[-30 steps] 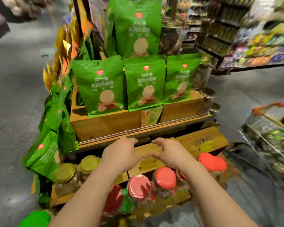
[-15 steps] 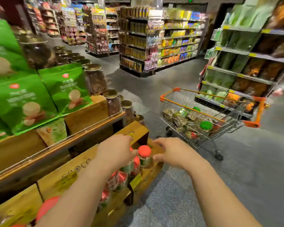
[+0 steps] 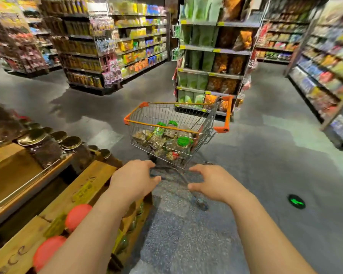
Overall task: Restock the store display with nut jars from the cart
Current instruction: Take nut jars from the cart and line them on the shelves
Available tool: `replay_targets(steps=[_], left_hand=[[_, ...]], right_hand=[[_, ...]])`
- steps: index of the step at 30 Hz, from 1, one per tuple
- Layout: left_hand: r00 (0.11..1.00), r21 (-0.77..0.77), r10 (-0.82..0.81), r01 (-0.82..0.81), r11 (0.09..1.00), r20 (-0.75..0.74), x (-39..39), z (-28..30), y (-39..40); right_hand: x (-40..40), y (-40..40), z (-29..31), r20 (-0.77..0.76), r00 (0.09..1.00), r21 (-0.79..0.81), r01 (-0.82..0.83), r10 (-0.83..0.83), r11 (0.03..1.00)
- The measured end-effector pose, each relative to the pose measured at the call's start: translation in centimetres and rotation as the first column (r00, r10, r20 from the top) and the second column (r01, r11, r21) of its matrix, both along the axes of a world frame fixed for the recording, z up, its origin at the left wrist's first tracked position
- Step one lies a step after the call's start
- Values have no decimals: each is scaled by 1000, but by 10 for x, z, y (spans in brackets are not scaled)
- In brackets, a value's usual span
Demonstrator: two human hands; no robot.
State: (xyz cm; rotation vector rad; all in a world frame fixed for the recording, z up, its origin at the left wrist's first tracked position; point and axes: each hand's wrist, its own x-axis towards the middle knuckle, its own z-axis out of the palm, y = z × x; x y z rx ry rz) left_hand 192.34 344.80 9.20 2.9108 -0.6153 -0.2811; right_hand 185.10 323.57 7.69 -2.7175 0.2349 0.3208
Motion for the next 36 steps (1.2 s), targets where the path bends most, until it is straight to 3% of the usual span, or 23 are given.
replay_targets(steps=[9,22,36], left_hand=[[998,-79,-38,34,996,-46,106,-20,-54],[997,-177,-73,67,982,-29,329,-9,-117],[987,-124,-32,13,992,-159,476,-58,-172]], right_hand=[[88,-50,-20,17,996,53,91,-92,994],[297,-112,-6,88,978,73,181,-187,981],[447,-186,-57,-30,977,171,211,-209,962]])
